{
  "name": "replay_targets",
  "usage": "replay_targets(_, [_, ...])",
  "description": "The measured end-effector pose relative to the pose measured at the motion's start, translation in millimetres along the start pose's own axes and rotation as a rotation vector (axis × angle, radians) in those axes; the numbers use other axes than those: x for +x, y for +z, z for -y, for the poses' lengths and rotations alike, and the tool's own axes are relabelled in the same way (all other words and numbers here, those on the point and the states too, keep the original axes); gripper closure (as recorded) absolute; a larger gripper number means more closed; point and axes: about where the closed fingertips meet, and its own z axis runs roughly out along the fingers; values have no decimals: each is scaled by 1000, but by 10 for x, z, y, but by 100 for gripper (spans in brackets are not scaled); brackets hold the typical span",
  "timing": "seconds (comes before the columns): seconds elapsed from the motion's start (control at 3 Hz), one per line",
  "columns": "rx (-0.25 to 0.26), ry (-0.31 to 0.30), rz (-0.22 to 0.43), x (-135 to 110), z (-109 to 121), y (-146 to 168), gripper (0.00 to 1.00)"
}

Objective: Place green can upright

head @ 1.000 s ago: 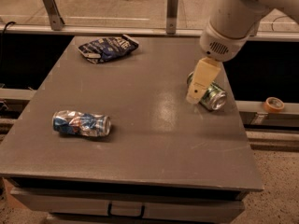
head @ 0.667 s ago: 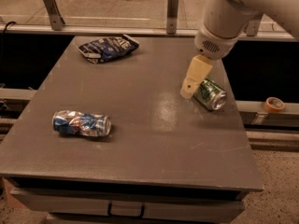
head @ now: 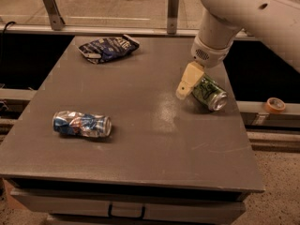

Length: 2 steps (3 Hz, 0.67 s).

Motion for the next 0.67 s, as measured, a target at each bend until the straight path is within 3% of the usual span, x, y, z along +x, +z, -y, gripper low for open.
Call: replay_targets(0.67, [13,99,-38,66,30,212,41])
